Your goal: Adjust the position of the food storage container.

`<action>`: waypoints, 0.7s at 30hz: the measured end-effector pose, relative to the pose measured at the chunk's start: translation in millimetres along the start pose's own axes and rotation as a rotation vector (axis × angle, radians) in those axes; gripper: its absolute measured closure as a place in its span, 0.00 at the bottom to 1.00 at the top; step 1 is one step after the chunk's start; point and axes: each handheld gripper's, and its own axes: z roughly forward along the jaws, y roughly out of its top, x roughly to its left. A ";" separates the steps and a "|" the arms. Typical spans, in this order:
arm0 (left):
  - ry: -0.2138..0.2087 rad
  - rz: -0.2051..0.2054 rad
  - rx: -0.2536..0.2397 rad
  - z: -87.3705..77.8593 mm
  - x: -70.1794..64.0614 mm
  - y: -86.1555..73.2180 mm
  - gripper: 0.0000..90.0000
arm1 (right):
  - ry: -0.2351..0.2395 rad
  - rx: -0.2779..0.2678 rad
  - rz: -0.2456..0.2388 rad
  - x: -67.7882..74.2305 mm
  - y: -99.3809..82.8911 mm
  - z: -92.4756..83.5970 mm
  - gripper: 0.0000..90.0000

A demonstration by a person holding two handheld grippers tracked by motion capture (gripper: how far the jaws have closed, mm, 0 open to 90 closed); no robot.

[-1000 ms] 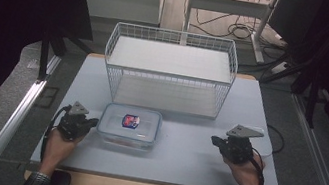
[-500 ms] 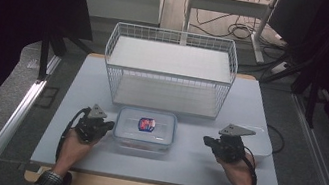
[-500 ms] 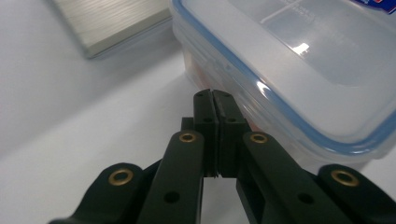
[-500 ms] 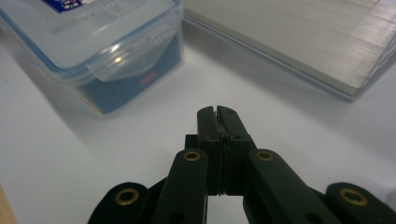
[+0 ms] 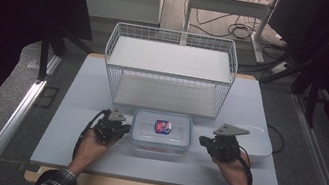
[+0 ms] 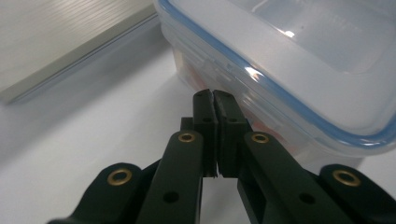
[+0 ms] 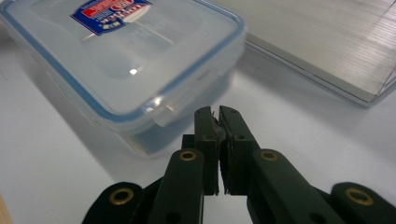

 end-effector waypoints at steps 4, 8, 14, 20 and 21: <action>0.001 0.012 -0.001 4.1 -3.1 5.6 0.98 | -0.003 -0.001 -0.005 0.0 -0.3 -0.8 0.95; -0.016 -0.042 -0.044 -9.5 5.6 1.3 0.89 | -0.009 -0.008 -0.005 -0.5 -0.6 -5.1 0.90; -0.026 -0.077 -0.112 -31.2 12.6 -8.7 0.56 | -0.002 -0.036 -0.002 -1.2 -1.3 -11.0 0.69; -0.070 -0.076 -0.122 -37.2 10.7 -18.6 0.23 | 0.008 -0.043 0.005 -0.3 -3.1 -12.8 0.42; -0.073 -0.069 -0.117 -38.4 9.6 -20.7 0.19 | 0.014 -0.046 0.005 -0.1 -3.7 -12.7 0.34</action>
